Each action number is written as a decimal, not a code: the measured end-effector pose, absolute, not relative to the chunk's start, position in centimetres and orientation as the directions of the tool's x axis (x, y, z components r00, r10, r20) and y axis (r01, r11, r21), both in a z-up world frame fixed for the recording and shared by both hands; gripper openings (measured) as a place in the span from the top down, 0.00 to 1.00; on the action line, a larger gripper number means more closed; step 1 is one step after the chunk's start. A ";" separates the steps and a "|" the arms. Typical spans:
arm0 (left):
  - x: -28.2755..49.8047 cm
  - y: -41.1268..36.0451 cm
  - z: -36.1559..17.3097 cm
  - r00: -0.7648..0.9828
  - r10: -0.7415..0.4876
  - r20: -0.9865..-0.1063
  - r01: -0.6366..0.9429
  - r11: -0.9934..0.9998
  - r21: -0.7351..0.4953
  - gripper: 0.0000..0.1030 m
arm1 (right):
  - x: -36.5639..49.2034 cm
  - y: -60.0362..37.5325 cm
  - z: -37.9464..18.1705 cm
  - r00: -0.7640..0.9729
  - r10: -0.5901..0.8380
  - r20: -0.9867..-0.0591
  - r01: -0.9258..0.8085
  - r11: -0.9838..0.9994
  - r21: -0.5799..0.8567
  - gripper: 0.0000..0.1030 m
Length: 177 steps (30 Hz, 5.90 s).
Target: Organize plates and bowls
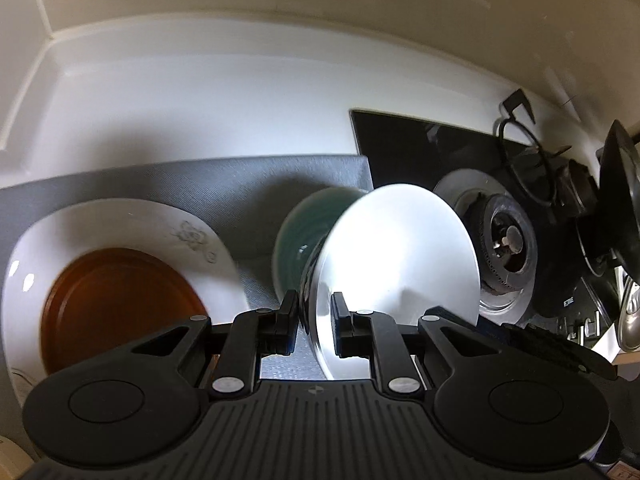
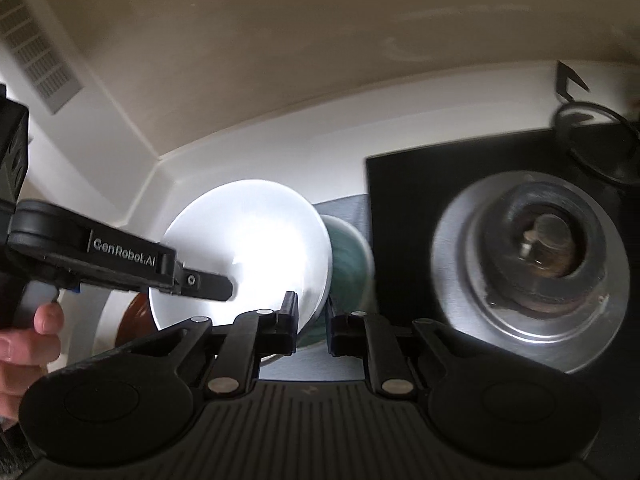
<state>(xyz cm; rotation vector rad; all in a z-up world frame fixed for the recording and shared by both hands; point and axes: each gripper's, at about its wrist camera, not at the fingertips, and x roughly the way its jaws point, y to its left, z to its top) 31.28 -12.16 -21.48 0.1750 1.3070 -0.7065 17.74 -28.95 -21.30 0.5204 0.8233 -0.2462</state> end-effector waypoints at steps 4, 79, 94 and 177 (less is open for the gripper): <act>31.9 -13.0 -22.8 0.064 -0.368 -0.928 0.539 0.795 -0.278 0.84 | 18.5 -29.9 -22.3 0.650 0.000 -0.760 0.416 0.837 0.355 0.88; 29.0 -10.8 -23.7 0.134 -0.402 -0.906 0.548 0.791 -0.270 0.78 | 17.7 -31.3 -22.8 0.644 0.095 -0.759 0.487 0.714 0.503 0.71; 28.9 -0.1 -18.3 0.253 -0.359 -0.898 0.394 0.887 -0.243 0.78 | 21.4 -22.9 -19.6 0.642 0.242 -0.727 0.317 0.780 0.540 0.71; 22.8 28.4 -21.2 0.308 -0.161 -0.938 -0.193 0.954 -0.228 0.76 | 27.9 1.4 -21.3 0.442 0.561 -0.700 -0.219 0.824 0.522 0.96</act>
